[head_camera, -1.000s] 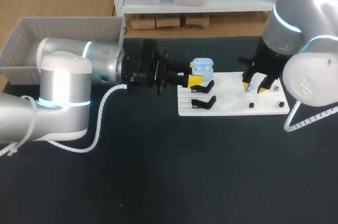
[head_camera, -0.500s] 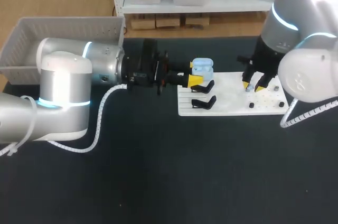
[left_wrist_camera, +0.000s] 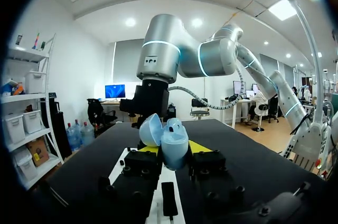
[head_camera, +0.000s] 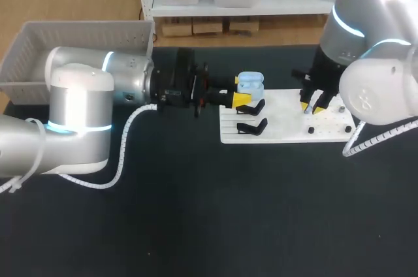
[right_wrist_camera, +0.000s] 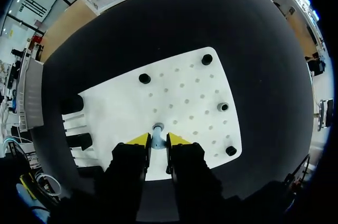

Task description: Pick up each earbud case from the left stands, insert the matching earbuds, close the lid, and place the case in the box.

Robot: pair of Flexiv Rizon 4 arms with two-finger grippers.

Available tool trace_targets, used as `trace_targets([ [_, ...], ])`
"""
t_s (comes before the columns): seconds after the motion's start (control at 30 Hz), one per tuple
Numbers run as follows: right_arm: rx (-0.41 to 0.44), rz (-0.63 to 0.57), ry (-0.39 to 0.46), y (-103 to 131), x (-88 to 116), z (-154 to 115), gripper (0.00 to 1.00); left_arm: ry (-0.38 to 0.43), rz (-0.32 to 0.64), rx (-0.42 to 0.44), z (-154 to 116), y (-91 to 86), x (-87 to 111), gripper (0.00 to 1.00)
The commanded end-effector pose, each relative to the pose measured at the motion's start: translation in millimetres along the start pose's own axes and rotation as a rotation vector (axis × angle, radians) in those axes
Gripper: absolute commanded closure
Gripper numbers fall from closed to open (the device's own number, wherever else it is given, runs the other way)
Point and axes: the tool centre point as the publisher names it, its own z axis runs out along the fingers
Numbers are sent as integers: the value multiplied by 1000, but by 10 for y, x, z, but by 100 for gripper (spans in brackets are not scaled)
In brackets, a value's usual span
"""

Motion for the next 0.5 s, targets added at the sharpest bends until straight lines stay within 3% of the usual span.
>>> trace_targets([
  [0.03, 2, 6, -3, -17, 10, -37, 100, -1, 1, -1, 4, 1, 8, 100],
  [0.27, -1, 11, -18, -19, 58, -337, 100, -1, 1, -1, 4, 1, 8, 100],
  [0.5, -20, -25, -19, 67, 141, -894, 100, -1, 1, -1, 4, 1, 8, 100],
])
